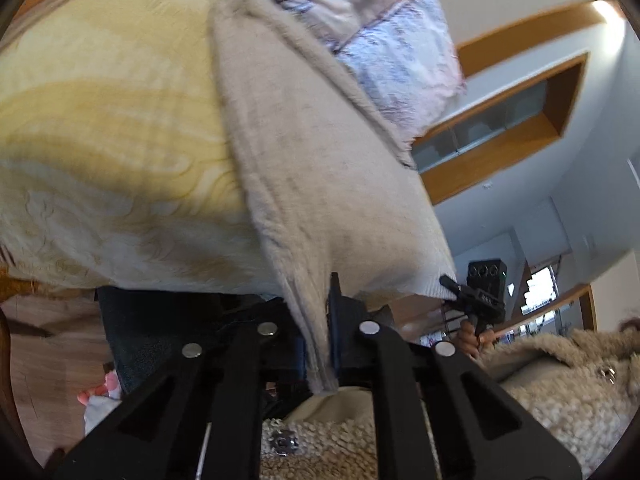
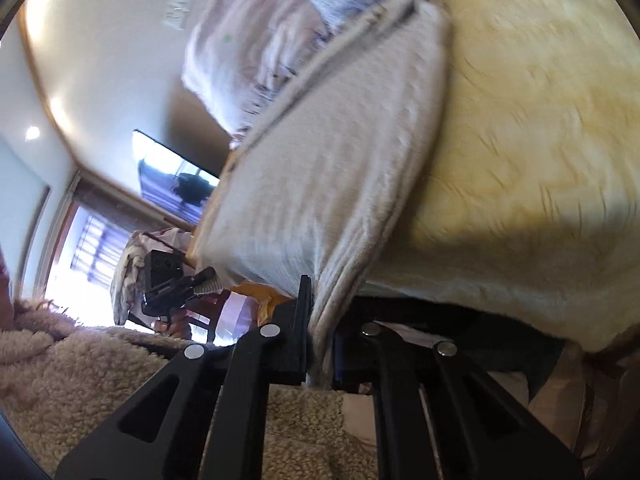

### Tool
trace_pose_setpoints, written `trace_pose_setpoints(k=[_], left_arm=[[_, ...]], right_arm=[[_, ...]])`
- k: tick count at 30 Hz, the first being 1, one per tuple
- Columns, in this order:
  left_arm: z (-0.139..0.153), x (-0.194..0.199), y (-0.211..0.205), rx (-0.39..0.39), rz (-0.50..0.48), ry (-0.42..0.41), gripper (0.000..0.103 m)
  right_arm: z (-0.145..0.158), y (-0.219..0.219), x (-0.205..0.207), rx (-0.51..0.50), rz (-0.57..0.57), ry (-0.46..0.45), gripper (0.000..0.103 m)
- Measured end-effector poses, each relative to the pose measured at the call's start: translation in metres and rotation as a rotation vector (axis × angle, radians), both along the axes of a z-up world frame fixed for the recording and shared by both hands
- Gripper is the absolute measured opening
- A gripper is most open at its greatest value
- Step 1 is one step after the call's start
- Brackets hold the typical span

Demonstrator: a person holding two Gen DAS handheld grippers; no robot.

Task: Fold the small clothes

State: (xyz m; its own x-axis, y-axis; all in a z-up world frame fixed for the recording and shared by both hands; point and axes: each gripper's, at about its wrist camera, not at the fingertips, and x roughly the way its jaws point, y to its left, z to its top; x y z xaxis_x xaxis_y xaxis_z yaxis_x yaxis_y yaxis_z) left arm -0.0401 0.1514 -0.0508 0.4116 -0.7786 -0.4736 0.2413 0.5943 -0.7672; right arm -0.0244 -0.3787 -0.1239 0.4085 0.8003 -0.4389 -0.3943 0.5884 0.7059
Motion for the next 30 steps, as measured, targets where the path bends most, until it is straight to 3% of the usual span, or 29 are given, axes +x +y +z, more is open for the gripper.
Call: trace_pose_setpoints(k=[8,13,20,30], left_arm=[[0.055,0.017,0.02,-0.067,0.056,-0.171,0.007],[0.091,0.057,0.019,0.006,0.13,-0.227,0.007],[0.128,0.128,0.01,0.141,0.226,-0.247,0.006],[0.156,0.202,0.015,0.14,0.331,-0.213,0.006]], right_arm=[[0.056,0.001,0.012,-0.013,-0.166,-0.213,0.009],[0.091,0.019,0.029,-0.152,-0.271,-0.349,0.008],[0.123,0.035,0.072,-0.386,-0.43,-0.451,0.008],[0.154,0.042,0.112,-0.412,-0.551,-0.553,0.008]])
